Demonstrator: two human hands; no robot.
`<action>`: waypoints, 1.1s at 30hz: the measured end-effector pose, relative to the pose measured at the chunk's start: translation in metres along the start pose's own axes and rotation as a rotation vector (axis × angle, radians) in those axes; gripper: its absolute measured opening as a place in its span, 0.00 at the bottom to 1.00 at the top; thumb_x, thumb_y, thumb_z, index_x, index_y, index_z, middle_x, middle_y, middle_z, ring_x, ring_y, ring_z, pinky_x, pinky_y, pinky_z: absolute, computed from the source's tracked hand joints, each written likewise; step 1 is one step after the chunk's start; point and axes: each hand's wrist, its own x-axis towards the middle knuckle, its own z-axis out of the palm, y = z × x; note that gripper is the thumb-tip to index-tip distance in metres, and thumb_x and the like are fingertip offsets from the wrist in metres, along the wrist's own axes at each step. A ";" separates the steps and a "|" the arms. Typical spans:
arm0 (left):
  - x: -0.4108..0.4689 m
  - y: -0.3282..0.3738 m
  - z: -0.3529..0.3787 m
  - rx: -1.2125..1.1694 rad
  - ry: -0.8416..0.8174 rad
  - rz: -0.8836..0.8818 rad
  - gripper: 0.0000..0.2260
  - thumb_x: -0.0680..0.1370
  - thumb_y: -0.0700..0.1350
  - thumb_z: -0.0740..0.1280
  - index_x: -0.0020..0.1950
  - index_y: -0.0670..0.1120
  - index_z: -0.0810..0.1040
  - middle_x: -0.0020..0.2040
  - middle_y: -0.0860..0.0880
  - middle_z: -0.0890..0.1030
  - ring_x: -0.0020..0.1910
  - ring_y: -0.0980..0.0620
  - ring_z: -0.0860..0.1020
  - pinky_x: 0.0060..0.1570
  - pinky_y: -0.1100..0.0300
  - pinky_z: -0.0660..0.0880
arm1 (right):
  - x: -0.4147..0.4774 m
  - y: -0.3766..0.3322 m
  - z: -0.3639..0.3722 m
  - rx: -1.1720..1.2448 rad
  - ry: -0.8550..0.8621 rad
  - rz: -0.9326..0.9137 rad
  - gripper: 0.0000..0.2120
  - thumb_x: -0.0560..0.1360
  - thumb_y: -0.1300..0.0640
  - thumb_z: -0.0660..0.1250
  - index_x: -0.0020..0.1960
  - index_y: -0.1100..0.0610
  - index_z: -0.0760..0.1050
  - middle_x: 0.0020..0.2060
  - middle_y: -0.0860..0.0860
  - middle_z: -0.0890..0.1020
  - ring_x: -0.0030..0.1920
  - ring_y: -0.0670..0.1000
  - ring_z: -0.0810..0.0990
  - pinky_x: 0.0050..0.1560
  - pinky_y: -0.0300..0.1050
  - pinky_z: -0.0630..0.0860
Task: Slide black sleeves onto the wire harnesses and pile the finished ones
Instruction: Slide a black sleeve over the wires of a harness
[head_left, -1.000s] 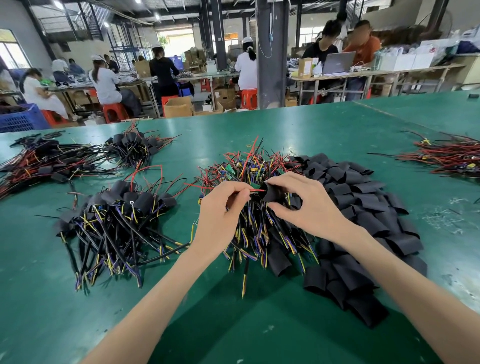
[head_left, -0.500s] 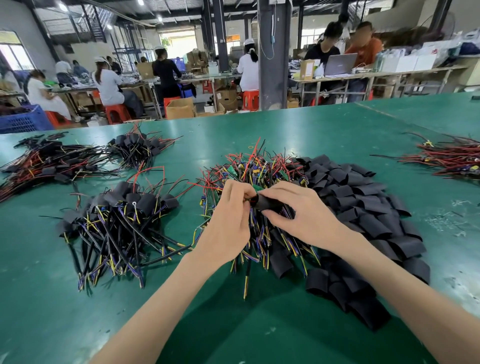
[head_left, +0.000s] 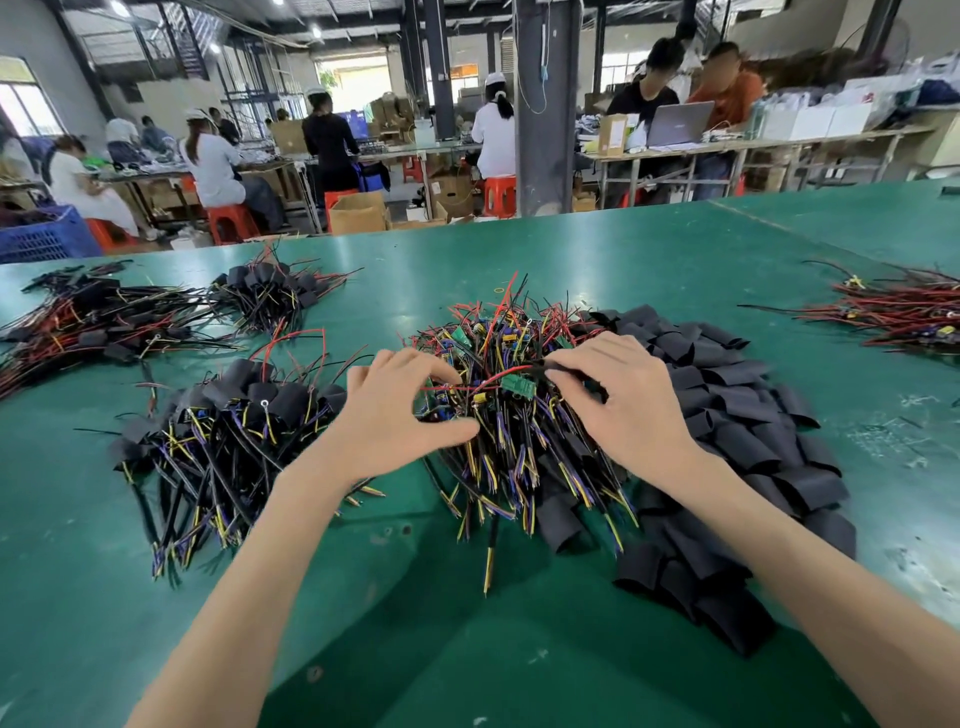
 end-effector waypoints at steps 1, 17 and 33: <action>0.000 0.001 -0.006 -0.202 0.015 -0.031 0.18 0.68 0.61 0.68 0.54 0.54 0.77 0.53 0.57 0.76 0.56 0.58 0.71 0.57 0.62 0.61 | 0.000 0.001 0.000 -0.003 0.014 0.013 0.03 0.71 0.64 0.70 0.45 0.63 0.81 0.37 0.53 0.82 0.38 0.55 0.78 0.46 0.46 0.71; 0.001 -0.013 0.003 -0.668 -0.263 -0.155 0.03 0.78 0.36 0.65 0.49 0.40 0.78 0.41 0.43 0.82 0.33 0.56 0.79 0.39 0.67 0.75 | 0.003 0.014 -0.006 0.113 0.104 0.222 0.03 0.71 0.67 0.70 0.45 0.64 0.81 0.39 0.57 0.82 0.39 0.56 0.79 0.44 0.45 0.73; 0.007 -0.008 0.020 -0.226 0.044 -0.102 0.07 0.77 0.53 0.66 0.46 0.52 0.71 0.24 0.55 0.79 0.27 0.61 0.74 0.35 0.71 0.66 | 0.000 0.024 -0.004 -0.092 -0.185 0.008 0.16 0.68 0.62 0.72 0.56 0.62 0.79 0.47 0.55 0.82 0.47 0.57 0.79 0.52 0.47 0.66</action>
